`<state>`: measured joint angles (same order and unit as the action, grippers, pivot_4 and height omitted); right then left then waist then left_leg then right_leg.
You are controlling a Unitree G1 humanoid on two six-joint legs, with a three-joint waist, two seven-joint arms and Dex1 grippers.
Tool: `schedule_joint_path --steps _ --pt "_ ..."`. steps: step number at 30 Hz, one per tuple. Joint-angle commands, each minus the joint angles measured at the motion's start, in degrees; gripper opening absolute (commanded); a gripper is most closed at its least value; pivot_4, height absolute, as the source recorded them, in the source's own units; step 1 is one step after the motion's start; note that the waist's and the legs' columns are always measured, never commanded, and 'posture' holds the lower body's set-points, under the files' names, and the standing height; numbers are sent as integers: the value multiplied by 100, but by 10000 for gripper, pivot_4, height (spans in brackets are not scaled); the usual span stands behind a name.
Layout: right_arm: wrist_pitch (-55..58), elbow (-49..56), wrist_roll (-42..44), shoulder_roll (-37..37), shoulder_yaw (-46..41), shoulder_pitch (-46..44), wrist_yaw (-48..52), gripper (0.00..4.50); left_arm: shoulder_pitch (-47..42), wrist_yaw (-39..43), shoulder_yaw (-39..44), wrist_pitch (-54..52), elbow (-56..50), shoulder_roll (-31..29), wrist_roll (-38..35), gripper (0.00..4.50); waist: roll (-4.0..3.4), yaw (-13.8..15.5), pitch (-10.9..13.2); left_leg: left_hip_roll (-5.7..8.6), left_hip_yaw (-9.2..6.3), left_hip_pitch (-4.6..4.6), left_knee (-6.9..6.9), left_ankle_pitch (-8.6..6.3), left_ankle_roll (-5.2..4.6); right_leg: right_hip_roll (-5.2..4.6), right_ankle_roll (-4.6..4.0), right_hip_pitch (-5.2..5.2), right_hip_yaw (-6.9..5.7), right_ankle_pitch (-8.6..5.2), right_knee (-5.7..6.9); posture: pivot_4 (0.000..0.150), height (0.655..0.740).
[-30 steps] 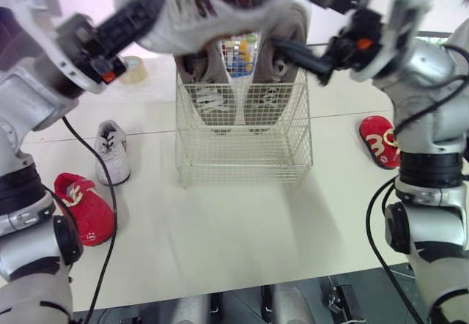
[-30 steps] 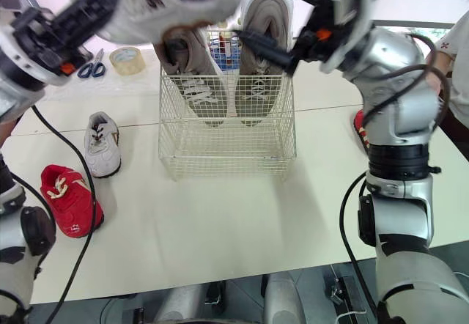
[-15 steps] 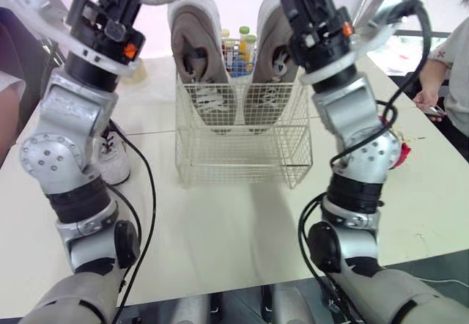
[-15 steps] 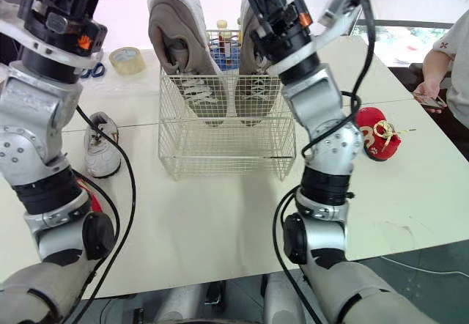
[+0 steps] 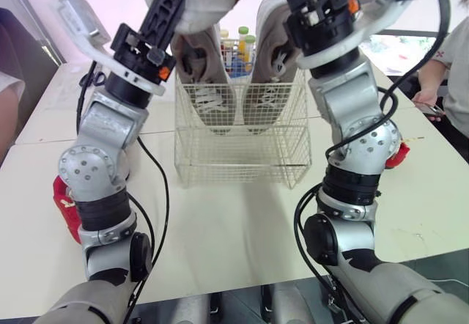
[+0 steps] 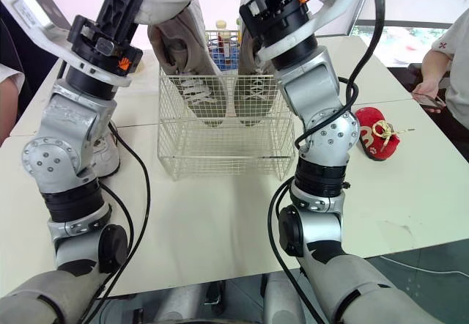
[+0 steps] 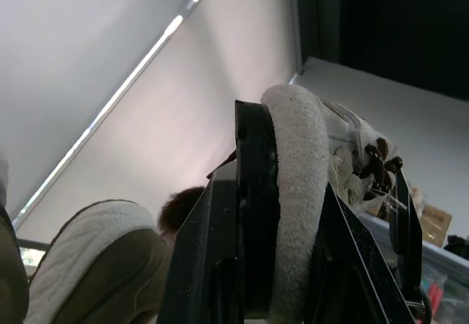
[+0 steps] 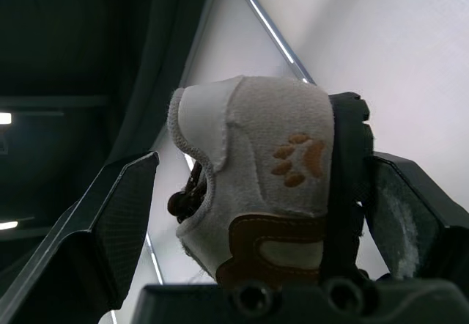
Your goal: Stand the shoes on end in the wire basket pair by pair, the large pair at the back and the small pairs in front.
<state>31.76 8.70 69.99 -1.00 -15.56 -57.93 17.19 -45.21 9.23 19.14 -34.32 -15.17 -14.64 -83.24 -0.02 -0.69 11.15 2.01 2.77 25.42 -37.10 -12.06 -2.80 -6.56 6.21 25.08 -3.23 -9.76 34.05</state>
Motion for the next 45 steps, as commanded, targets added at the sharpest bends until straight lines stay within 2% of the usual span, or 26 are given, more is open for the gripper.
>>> schedule_joint_path --steps 1,5,6,8,12,14,15,16,18,20,25,29,38,45 --pt "-32 224 40 21 170 -119 60 44500 54 115 -82 -10 -261 -56 -46 2930 0 -3 0 0 0 0 0 0 0 0 -1 0 0 0 0 1500 7400" --pt "-133 64 -168 11 233 -215 91 44500 216 281 -268 -149 -391 -76 -21 2930 0 -6 0 0 0 -1 1 0 0 0 -7 1 0 -4 1 1500 7400" --pt "-199 4 -335 5 278 -244 93 42185 243 290 -297 -150 -382 -59 21 2930 0 1 0 0 -1 0 1 0 0 0 -9 1 0 -5 1 1500 7400" --pt "-295 -62 -548 10 341 -272 78 36533 268 282 -329 -129 -367 -44 65 2930 0 3 0 0 -1 0 -1 0 0 0 -14 0 0 -8 -1 1500 7400" --pt "-318 -19 -627 4 421 -292 183 17815 276 241 -359 -138 -374 -92 116 2930 0 -2 0 0 -1 1 1 -1 0 0 -15 1 0 -8 -3 1500 7400" --pt "-291 10 -668 -36 445 -308 223 10747 295 215 -363 -155 -365 -126 164 2930 0 -6 0 0 -2 1 2 -1 0 0 -14 2 0 -8 -3 1500 7400" --pt "-274 20 -716 -93 458 -323 270 8492 319 236 -385 -195 -376 -170 191 7929 0 -6 0 0 -1 1 2 -1 0 0 -14 2 0 -8 -3 1500 7400" --pt "-252 23 -790 -205 468 -350 348 8463 357 241 -423 -245 -417 -240 262 14189 0 -6 0 0 -1 1 2 -1 0 0 -14 2 0 -8 -3 1500 7400" --pt "-228 8 -925 -422 489 -394 507 8463 410 220 -485 -304 -480 -345 380 21884 0 -8 0 0 -1 1 2 -1 0 0 -14 2 0 -8 -3 1500 7400" --pt "-96 -145 -981 -1201 291 -387 1182 8463 539 142 -656 -438 -625 -684 856 32144 2 20 1 0 -2 3 2 -1 0 0 -15 2 -1 -9 -3 1500 7400" --pt "-45 -1086 -1691 -3359 408 -469 3435 8463 1111 188 -1185 -686 -1410 -1502 1952 32144 2 22 2 3 3 6 5 -14 -3 -3 -19 -17 -3 -10 -65 1500 7400" --pt "-299 -1952 -2375 -4236 651 -654 4577 8463 1422 -82 -1229 -771 -1965 -1542 2016 32144 2 -7 2 0 11 10 10 -28 -8 -9 -18 -17 -1 -10 -83 1500 7400" --pt "-1481 -2732 -3727 -4189 1296 -839 5661 8463 2042 -435 -910 -1010 -2341 -1800 1676 32144 1 9 3 -15 13 14 14 -28 -5 -13 -19 -6 1 -10 -82 1500 7400" --pt "-1875 -2948 -4177 -3987 1630 -858 6353 8463 2279 -362 -574 -1139 -2299 -2217 1245 32144 1 42 3 -8 10 27 13 -29 -4 -15 -18 3 0 -10 -83 1500 7400"
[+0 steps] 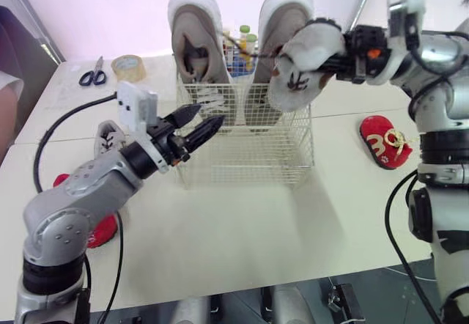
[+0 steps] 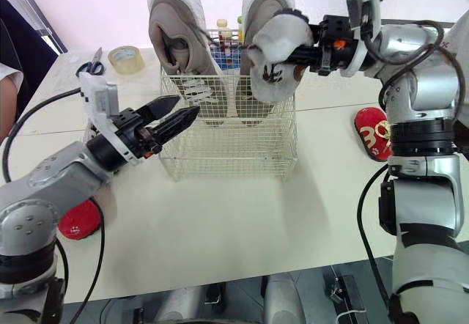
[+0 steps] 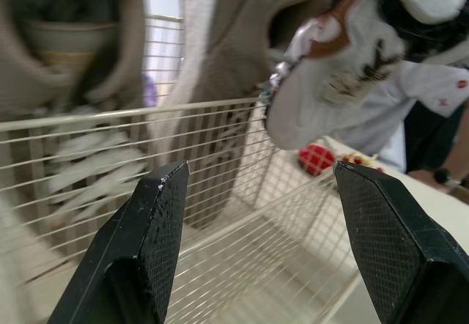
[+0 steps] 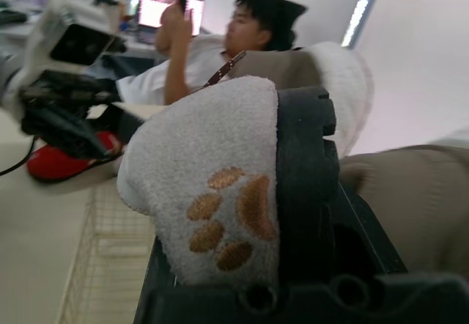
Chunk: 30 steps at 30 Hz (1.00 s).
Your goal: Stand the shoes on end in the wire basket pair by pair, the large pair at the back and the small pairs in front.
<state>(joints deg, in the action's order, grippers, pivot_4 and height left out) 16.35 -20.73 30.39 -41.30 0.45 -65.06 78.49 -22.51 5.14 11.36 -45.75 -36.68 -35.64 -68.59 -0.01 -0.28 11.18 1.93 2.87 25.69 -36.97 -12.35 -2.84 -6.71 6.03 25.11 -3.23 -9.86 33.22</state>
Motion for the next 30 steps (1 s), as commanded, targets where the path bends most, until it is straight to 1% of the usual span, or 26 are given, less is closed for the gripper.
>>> schedule_joint_path --steps 1,4,7,10,12,13,14,17,18,23,28,30 --pt "-412 -31 -301 82 87 -103 281 8463 16 49 220 -3 -142 -148 -259 32144 0 -5 0 1 0 1 0 0 1 0 0 1 0 0 0 1500 7400" --pt "-577 -209 -524 202 236 -18 433 8463 21 38 282 -15 -94 -230 -388 32144 0 -21 0 3 1 0 0 0 1 0 0 1 0 1 0 1500 7400" --pt "-483 -628 -499 404 172 -40 508 8463 -36 -1 357 -63 -15 -374 -586 32144 0 -24 0 3 1 0 0 1 3 1 0 2 1 1 3 1500 7400" --pt "-652 -1054 -609 537 139 -40 532 8463 -63 -27 335 -110 1 -500 -679 32144 0 -24 0 4 1 0 1 2 5 2 0 2 1 1 4 1500 7400" --pt "-735 -1182 -640 585 103 -45 554 18280 -84 -85 318 -113 -1 -535 -735 32550 0 -25 0 6 1 0 0 2 5 1 0 2 1 1 5 1500 7400" --pt "-733 -1248 -658 576 93 -50 591 21069 -89 -125 313 -115 -13 -546 -777 32550 -1 -26 0 7 1 0 1 2 6 1 0 3 1 1 4 1500 7400" --pt "-743 -1300 -693 558 82 -50 589 27488 -79 -161 312 -128 -28 -568 -828 32550 -1 -25 0 7 1 0 1 2 6 1 0 3 1 1 5 1500 7400" --pt "-715 -1308 -744 512 45 -38 557 42487 -22 -202 347 -172 -53 -674 -939 32550 -1 -31 0 7 1 0 1 3 7 1 1 3 1 1 6 1500 7400" --pt "-647 -1202 -737 461 11 -4 535 43895 1 -195 412 -187 -31 -748 -987 32550 -1 -34 0 7 1 0 2 3 7 2 1 3 1 1 6 1500 7400" --pt "-287 -661 -625 225 -147 195 465 43895 30 -187 560 -172 87 -946 -1145 32550 -1 -20 0 7 0 0 2 5 11 1 0 8 1 1 12 1500 7400" --pt "650 502 -96 -22 -459 523 289 43895 81 -27 543 -229 140 -1105 -1148 32550 -1 -27 0 7 1 0 5 5 11 -2 0 10 1 1 12 1500 7400" --pt "835 831 -18 -92 -516 629 195 43895 67 28 510 -224 177 -1127 -1109 32550 -1 -27 0 6 1 0 9 5 13 -2 0 12 1 1 13 1500 7400"
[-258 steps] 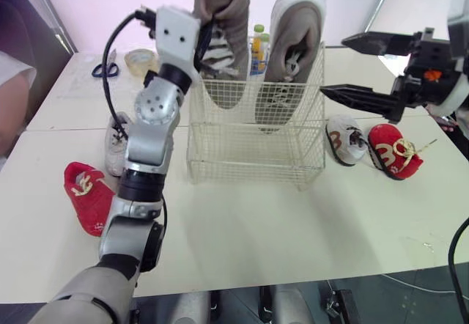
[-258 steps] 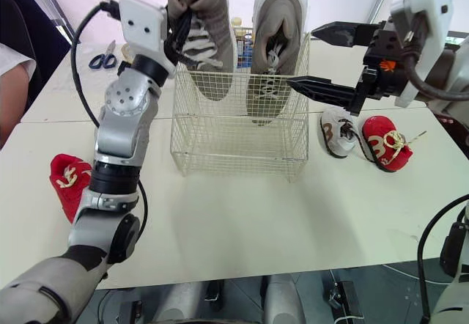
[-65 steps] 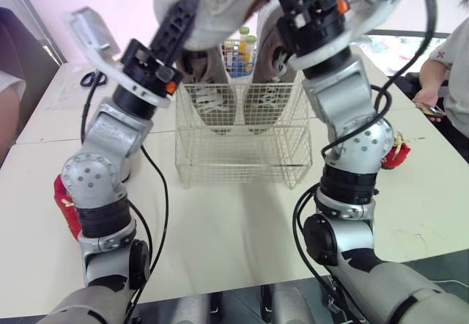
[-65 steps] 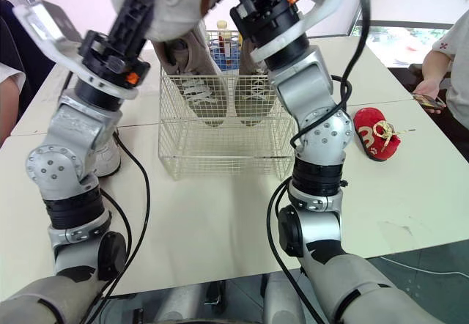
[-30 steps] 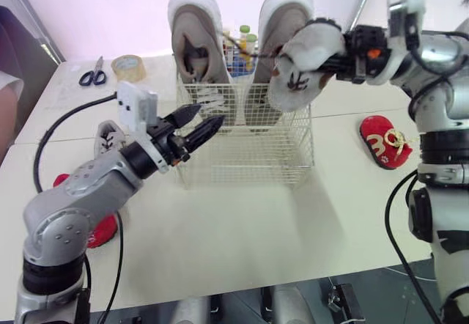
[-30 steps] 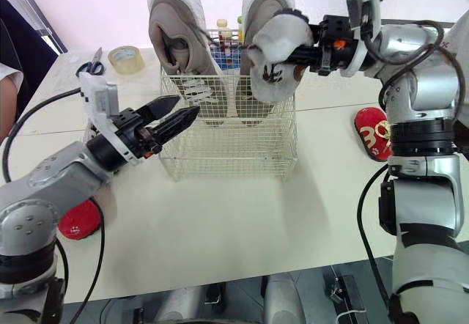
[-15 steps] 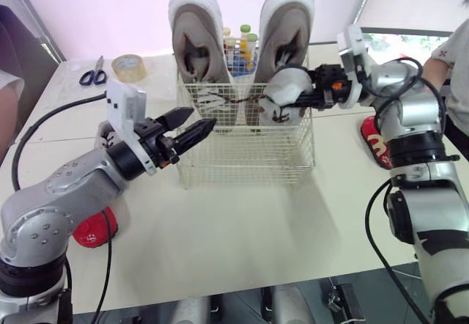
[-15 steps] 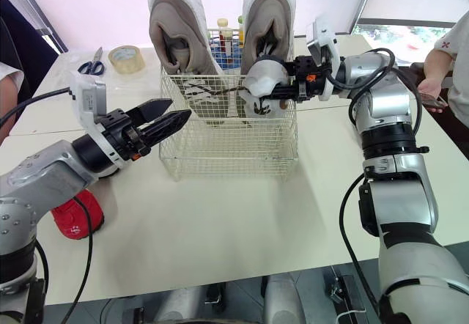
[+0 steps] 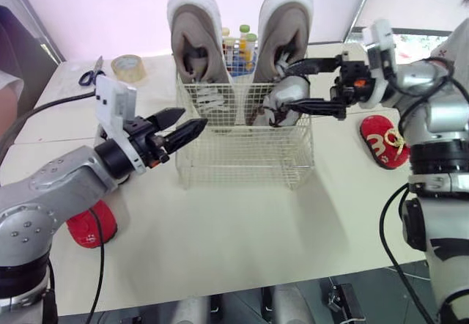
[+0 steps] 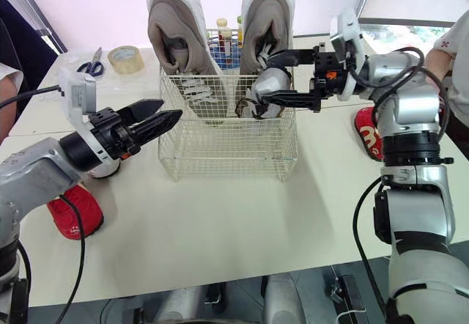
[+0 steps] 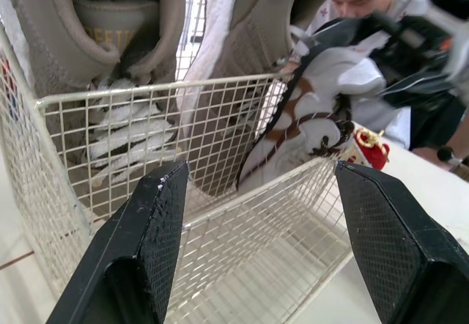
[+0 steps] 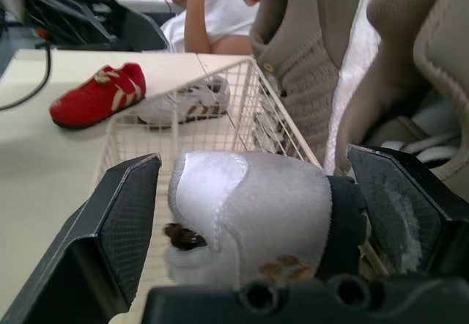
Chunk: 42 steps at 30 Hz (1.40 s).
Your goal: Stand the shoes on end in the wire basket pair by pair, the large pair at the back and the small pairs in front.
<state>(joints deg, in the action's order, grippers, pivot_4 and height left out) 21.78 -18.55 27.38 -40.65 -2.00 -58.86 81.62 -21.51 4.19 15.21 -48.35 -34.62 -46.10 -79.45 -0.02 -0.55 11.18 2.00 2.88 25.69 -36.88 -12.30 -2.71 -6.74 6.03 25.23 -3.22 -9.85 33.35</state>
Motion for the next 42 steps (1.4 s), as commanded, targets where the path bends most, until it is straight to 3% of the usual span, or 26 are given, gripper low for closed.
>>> schedule_joint_path --steps 1,5,9,14,18,21,23,29,42 --pt "343 723 294 -193 -294 49 -167 43895 -44 142 123 42 -6 -85 -11 32550 0 0 0 0 0 0 0 1 1 -2 0 0 0 0 0 1500 7400" --pt "572 977 478 -315 -542 20 -377 43895 -74 208 384 102 244 -132 -91 32550 0 -1 0 -1 0 -2 0 1 3 -5 0 -1 0 0 -1 1500 7400" --pt "730 1036 664 -405 -721 -108 -481 45000 -74 225 739 93 541 -351 25 44245 0 2 0 -1 0 1 1 1 3 -7 -1 4 0 0 -2 1500 7400" --pt "1633 1785 1424 -568 -823 -192 -440 45000 -188 -180 1071 -24 1179 -1072 1058 44245 0 -3 0 -2 1 4 6 2 3 -8 -1 12 1 0 -1 1500 7400" --pt "2784 2867 2119 -695 -351 124 -439 45000 -380 -288 879 -308 2264 -1730 2044 44245 0 -10 -1 -5 1 2 22 2 6 -8 -2 19 1 0 -1 1500 7400" --pt "2819 3599 1952 -781 114 675 -486 45000 -758 -558 754 -888 3232 -1806 2387 44245 9 -3 -6 -6 6 -12 46 5 10 -14 -2 21 0 0 -10 1500 7400" --pt "2594 3852 1648 -921 364 995 -440 45000 -903 -321 538 -1168 3574 -1853 2616 44245 14 22 -9 -5 6 -13 56 6 12 -16 -1 22 -2 0 -14 1500 7400" --pt "2084 3897 1113 -1107 726 1254 -332 45000 -1696 -164 -225 -2167 4258 -1484 3205 44245 34 142 -14 3 27 4 64 9 17 -32 2 65 -6 3 -13 1500 7400" --pt "2491 4418 1581 -1030 379 1620 -926 45000 -2900 -6 -479 -2916 6393 -349 4658 44245 52 131 -15 2 27 3 61 17 28 -33 19 52 -8 17 16 1500 7400"
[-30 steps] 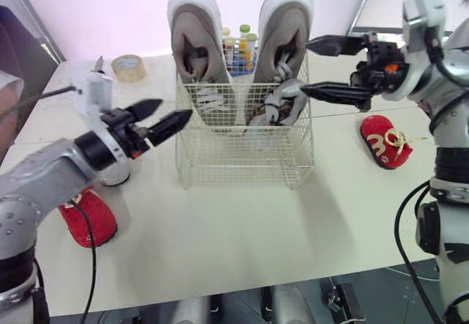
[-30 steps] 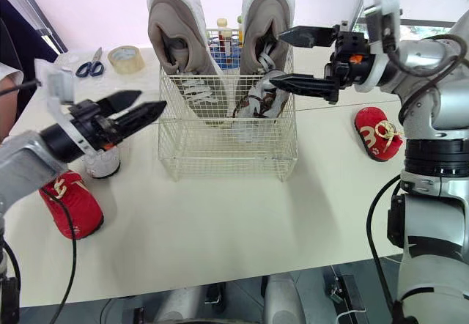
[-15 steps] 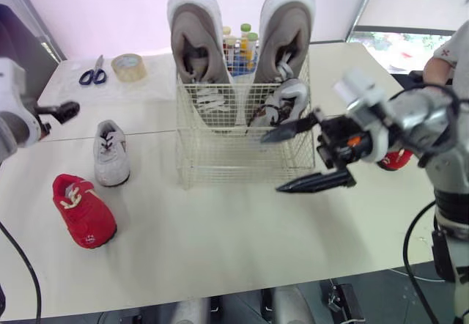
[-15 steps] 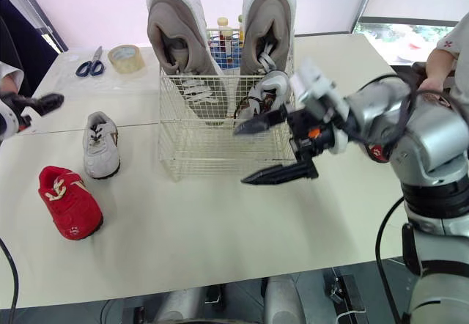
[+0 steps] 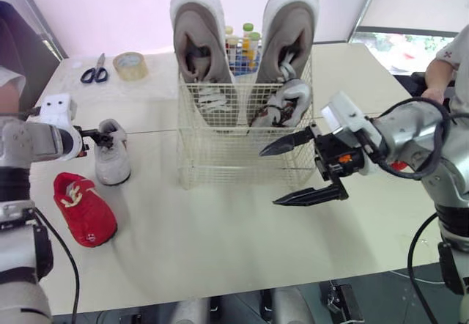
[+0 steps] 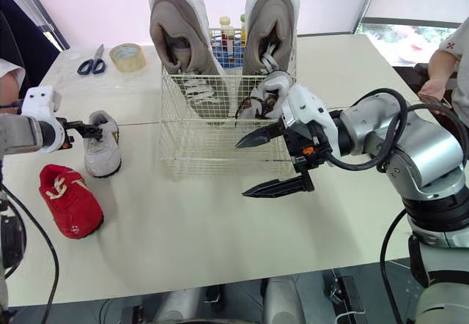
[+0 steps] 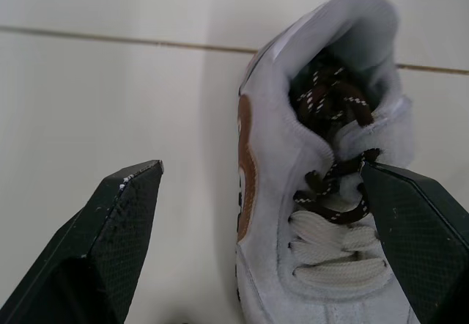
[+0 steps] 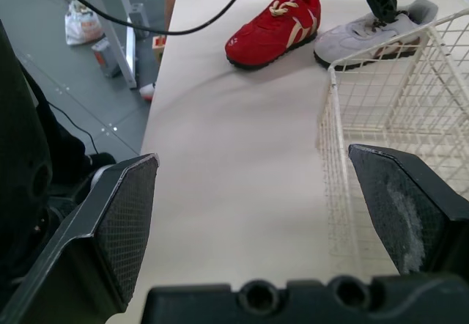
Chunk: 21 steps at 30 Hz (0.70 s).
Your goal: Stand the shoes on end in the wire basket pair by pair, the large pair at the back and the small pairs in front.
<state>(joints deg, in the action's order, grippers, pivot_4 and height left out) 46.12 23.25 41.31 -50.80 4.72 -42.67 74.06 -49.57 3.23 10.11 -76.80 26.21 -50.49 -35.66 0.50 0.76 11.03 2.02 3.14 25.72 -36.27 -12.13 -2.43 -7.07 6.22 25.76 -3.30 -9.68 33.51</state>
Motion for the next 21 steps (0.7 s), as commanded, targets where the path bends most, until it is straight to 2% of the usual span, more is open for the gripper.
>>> schedule_joint_path --steps 1,4,11,16,21 --pt "85 275 228 -17 -325 33 -225 45000 -123 156 39 -98 399 146 336 44245 1 1 -1 0 -1 -3 0 0 0 -1 0 -2 0 0 0 1500 7400" --pt "118 358 271 -39 -390 124 -372 45000 -199 218 78 -64 723 288 592 35547 16 7 -10 0 -5 -5 -2 0 0 -4 -1 -6 -3 1 -1 1500 7400" --pt "176 401 395 -79 -434 147 -526 45000 -336 506 77 -3 997 414 980 584 15 -7 -11 0 -1 -20 4 -1 -1 -11 -1 -13 -4 1 2 1500 7400" --pt "103 271 263 -32 -334 76 -557 45000 -533 561 290 136 1117 446 1194 182 16 1 -11 0 -3 -20 0 0 -1 -13 -1 -17 -8 1 3 1500 7400" --pt "-8 47 83 -89 -333 -6 -524 45000 -549 215 1021 544 -76 458 1214 182 40 -3 1 0 -7 -16 -1 -1 -1 -15 -2 -16 -7 2 2 1500 7400"
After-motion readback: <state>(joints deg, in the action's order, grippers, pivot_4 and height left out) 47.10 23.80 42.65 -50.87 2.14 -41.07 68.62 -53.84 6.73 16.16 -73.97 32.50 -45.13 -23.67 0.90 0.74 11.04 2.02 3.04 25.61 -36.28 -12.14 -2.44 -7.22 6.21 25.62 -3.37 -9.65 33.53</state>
